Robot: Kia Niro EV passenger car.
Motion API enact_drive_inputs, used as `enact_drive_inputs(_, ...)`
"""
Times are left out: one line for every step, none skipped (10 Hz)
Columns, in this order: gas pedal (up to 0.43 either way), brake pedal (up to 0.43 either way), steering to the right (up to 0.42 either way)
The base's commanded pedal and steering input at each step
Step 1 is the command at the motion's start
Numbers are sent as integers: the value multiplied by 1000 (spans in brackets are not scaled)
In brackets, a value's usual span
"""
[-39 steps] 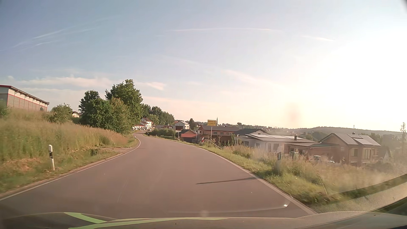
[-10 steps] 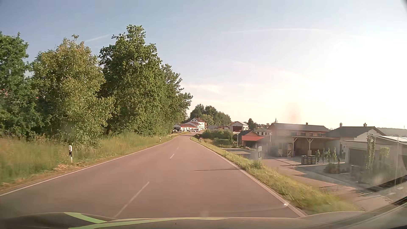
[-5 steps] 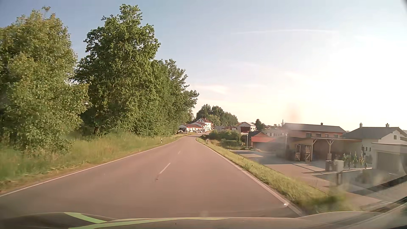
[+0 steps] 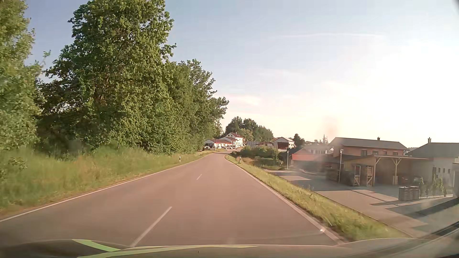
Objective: Follow the waypoints while adhering to traffic rules and regulations
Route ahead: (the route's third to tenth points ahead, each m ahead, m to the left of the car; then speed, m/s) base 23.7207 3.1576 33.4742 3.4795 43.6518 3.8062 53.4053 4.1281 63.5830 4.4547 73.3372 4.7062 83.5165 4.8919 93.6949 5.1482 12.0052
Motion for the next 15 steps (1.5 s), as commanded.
enact_drive_inputs(20, 0, -11)
enact_drive_inputs(20, 0, -10)
enact_drive_inputs(28, 0, -10)
enact_drive_inputs(28, 0, -10)
enact_drive_inputs(28, 0, -9)
enact_drive_inputs(39, 0, -9)
enact_drive_inputs(39, 0, -8)
enact_drive_inputs(39, 0, -7)
enact_drive_inputs(39, 0, -6)
enact_drive_inputs(39, 0, -5)
enact_drive_inputs(47, 0, -5)
enact_drive_inputs(47, 0, -3)
enact_drive_inputs(59, 0, -3)
enact_drive_inputs(59, 0, -2)
enact_drive_inputs(59, 0, -1)
